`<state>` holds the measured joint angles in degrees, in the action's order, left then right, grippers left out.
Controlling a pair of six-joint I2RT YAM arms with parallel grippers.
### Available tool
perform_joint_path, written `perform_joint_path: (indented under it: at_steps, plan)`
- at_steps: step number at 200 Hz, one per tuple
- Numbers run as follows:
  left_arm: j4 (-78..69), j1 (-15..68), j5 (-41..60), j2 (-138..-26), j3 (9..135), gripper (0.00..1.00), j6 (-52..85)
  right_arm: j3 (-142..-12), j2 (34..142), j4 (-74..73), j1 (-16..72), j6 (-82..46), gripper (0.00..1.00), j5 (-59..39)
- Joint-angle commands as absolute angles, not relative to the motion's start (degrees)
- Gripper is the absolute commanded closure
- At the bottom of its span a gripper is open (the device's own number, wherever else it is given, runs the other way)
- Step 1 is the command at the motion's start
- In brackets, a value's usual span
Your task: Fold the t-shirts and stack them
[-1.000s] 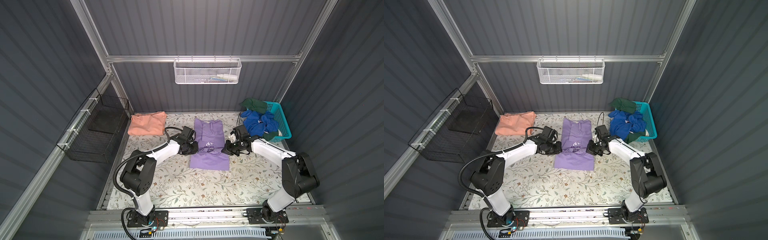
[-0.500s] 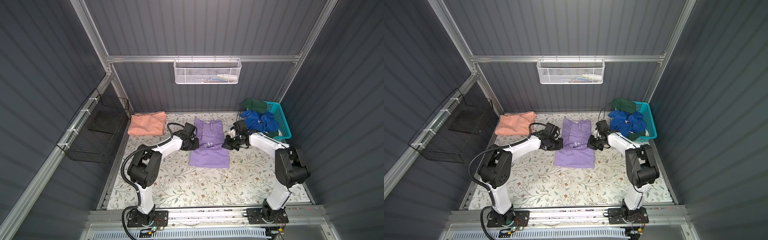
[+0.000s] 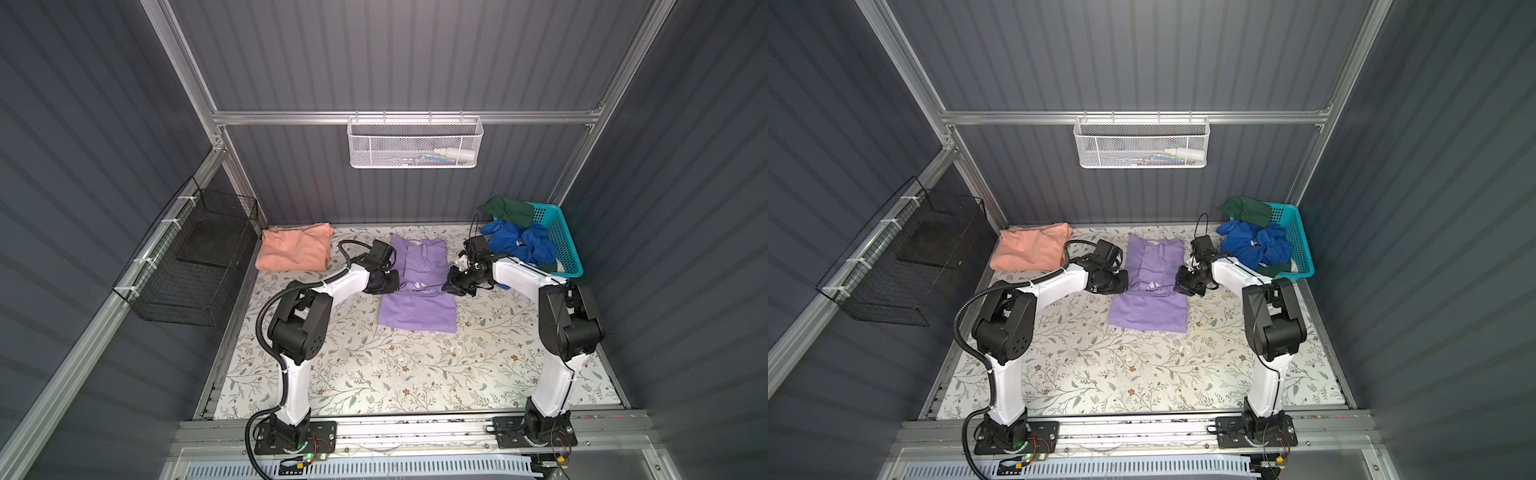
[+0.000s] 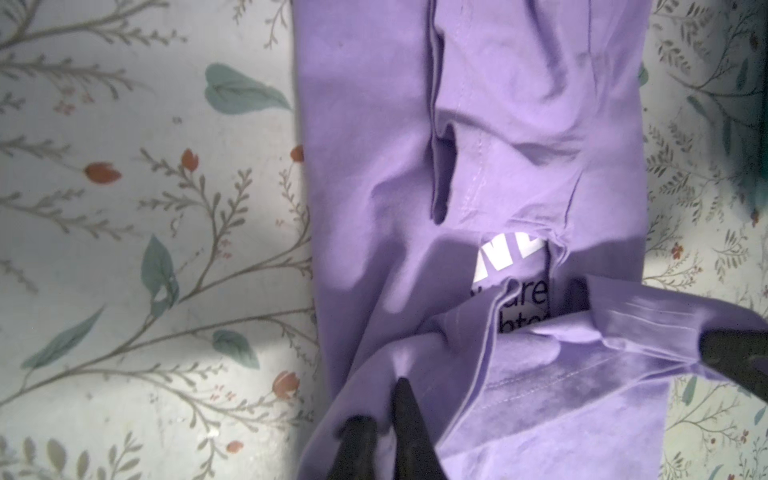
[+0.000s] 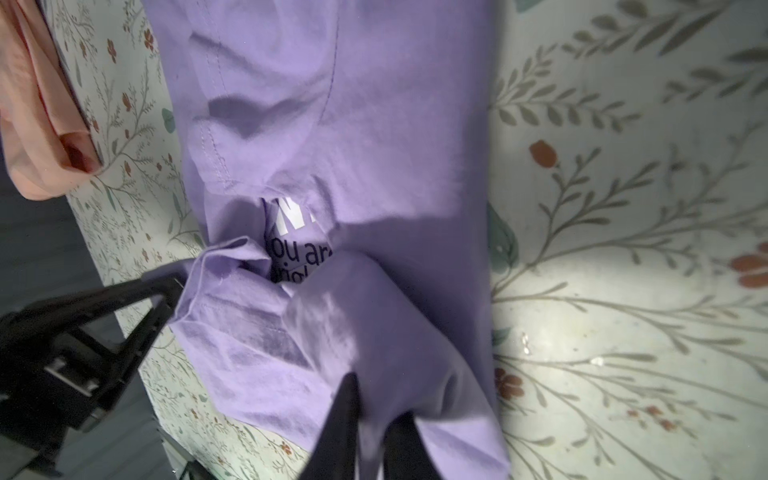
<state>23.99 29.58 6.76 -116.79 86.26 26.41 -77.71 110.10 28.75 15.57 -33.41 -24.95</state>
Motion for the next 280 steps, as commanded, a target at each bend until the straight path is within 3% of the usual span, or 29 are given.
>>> perform_joint_path:
  at_steps: [1, 19, 36, 51, 56, 122, 165, 214, 280]
  plan:
    - [28.1, 27.32, 10.14, -118.44, 92.59, 0.64, 24.19, -78.59, 108.74, 30.58, 14.94, -33.71, 0.54, -28.61]
    - [26.58, 26.98, 8.84, -115.14, 90.95, 0.38, 23.73, -73.59, 102.93, 26.93, 14.94, -35.85, 0.39, -27.46]
    - [23.86, 26.98, 7.6, -110.45, 86.33, 0.25, 24.51, -70.85, 98.84, 27.8, 14.9, -35.73, 0.37, -25.33]
    - [22.19, 27.07, 6.19, -106.04, 81.75, 0.02, 25.34, -68.05, 96.12, 28.47, 14.99, -35.9, 0.36, -23.54]
    - [21.24, 27.07, 6.04, -104.31, 78.98, 0.0, 25.49, -67.05, 95.1, 28.51, 15.11, -36.07, 0.36, -23.06]
    - [23.1, 27.07, 4.09, -92.86, 64.1, 0.01, 24.35, -53.96, 85.01, 28.59, 18.29, -39.23, 0.31, -20.52]
    - [17.44, 27.07, 9.09, -89.48, 53.04, 0.22, 29.66, -41.64, 79.02, 19.54, 19.99, -46.78, 0.34, -21.98]
    - [12.02, 27.22, 12.92, -90.53, 48.3, 0.28, 34.13, -35.69, 82.17, 8.34, 21.88, -52.43, 0.39, -24.88]
    - [7.59, 28.32, 14.48, -94.36, 46.51, 0.46, 38.35, -34.85, 87.79, 0.6, 22.58, -55.81, 0.48, -24.96]
